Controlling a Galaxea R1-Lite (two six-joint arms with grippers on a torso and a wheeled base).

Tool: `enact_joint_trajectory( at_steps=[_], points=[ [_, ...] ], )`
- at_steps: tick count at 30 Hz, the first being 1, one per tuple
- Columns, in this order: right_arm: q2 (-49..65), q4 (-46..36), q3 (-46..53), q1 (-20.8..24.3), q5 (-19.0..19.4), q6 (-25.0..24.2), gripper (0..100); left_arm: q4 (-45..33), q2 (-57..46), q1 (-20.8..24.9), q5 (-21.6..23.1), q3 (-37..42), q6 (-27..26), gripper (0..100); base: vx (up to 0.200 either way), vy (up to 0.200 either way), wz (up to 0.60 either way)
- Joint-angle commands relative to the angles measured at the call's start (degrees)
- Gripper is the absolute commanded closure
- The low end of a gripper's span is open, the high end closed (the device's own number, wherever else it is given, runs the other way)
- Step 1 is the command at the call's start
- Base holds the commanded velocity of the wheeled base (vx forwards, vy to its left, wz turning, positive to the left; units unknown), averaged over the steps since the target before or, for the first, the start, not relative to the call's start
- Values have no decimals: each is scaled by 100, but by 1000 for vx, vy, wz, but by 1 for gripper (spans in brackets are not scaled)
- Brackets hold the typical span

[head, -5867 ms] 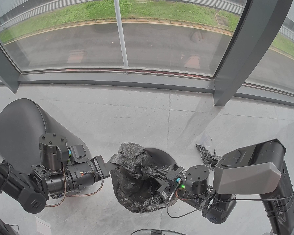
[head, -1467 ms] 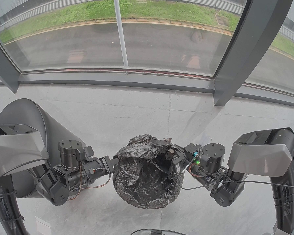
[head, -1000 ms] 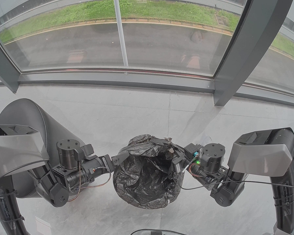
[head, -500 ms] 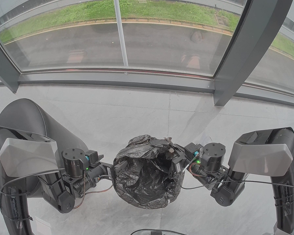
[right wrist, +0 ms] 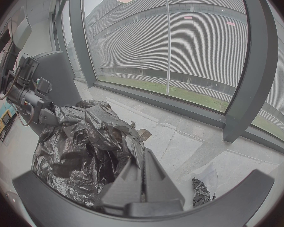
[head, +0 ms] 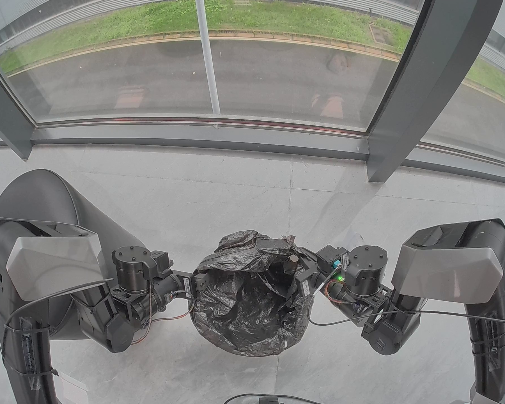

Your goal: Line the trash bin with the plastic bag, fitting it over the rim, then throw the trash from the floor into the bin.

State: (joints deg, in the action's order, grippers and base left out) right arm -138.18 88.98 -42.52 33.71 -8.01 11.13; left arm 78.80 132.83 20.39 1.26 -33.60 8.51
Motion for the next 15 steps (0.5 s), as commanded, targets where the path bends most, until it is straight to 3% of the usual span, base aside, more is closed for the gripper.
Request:
enact_joint_trajectory(
  at_steps=[1,15],
  points=[
    [-16,76,-2,-4,1,3,100,-225,-47,-106,-29,-367,2,0,0,0,0],
    [28,85,-11,-4,1,-120,100,-717,-328,-229,6,-639,63,0,0,0,0]
  ],
)
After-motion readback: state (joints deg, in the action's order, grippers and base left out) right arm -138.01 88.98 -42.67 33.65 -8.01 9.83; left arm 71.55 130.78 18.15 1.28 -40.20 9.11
